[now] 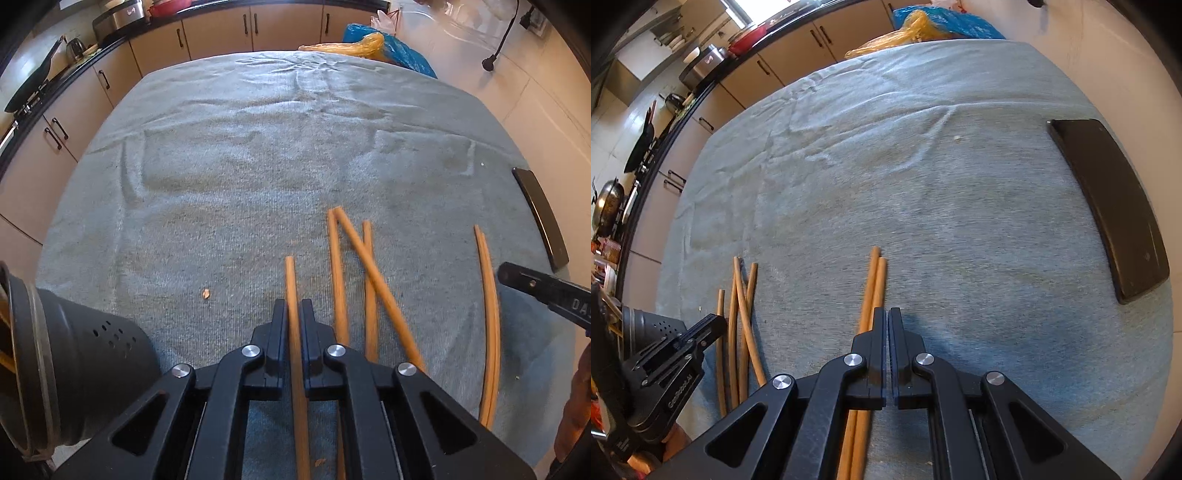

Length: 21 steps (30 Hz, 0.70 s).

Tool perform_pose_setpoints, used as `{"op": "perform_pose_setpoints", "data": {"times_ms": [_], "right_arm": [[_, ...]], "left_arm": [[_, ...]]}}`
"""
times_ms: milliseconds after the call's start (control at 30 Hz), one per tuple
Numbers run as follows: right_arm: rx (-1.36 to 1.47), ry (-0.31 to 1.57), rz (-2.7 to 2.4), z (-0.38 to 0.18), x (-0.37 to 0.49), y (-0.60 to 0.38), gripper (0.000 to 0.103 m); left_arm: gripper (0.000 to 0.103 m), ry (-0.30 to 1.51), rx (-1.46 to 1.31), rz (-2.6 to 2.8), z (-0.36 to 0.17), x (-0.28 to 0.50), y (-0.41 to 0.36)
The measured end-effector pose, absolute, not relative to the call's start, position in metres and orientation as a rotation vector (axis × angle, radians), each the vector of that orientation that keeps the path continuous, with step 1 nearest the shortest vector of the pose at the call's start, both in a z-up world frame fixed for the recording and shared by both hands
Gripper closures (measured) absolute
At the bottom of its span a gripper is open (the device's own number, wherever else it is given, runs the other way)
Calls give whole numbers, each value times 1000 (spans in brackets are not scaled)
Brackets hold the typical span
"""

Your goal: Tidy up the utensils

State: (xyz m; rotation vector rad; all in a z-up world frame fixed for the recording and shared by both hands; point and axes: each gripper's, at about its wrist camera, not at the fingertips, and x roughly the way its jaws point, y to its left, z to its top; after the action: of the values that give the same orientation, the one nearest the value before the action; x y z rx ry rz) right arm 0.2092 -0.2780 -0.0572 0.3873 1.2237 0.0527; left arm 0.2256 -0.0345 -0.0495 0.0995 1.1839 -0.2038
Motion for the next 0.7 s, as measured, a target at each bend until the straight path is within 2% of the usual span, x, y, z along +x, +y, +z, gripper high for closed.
{"op": "perform_pose_setpoints", "data": {"times_ms": [100,167,333,433,700], "right_arm": [[374,1232,47,-60,214,-272,93],[363,1235,38,-62,217,-270,77],[292,1239,2,-61,221,-259,77],[274,1251,-25,-61,222,-258,84],[342,1229,16,-53,214,-275,84]], "left_arm": [[97,1191,82,-210,-50,227,-31],[97,1188,84,-213,-49,225,-31],[97,1171,101,-209,-49,223,-33],[97,1168,97,-215,-49,223,-32],[97,1172,87,-222,-50,223,-31]]}}
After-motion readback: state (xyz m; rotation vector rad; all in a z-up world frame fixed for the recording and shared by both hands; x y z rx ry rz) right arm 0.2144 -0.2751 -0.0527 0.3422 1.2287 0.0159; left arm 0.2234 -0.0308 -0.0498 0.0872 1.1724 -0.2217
